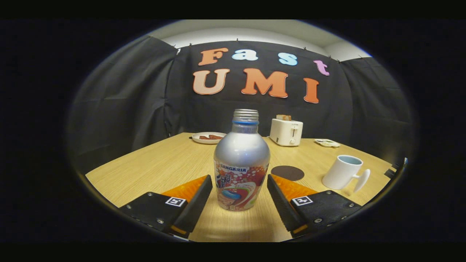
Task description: Take the bottle from table, then pour the juice into the cup, finally place the bottle on the coaster
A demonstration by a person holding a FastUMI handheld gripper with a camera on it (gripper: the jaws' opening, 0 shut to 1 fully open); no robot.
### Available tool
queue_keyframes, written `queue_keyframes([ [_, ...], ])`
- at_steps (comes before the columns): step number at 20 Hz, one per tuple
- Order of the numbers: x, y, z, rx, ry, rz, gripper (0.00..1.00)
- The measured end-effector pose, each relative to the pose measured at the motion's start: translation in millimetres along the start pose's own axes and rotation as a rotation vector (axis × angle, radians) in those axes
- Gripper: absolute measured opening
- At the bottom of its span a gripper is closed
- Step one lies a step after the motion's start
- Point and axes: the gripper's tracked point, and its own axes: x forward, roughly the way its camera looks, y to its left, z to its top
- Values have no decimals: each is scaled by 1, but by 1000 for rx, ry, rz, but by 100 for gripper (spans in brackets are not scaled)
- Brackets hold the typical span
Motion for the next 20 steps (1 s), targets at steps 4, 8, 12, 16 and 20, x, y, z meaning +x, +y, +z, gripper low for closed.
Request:
queue_keyframes([
  [4,4,0,-14,8,33,13,85],
  [8,6,1,-14,15,37,18,80],
  [12,4,-2,-6,10,18,13,77],
  [16,2,-5,14,103,-23,32,77],
  [20,2,-12,26,219,-34,58,77],
])
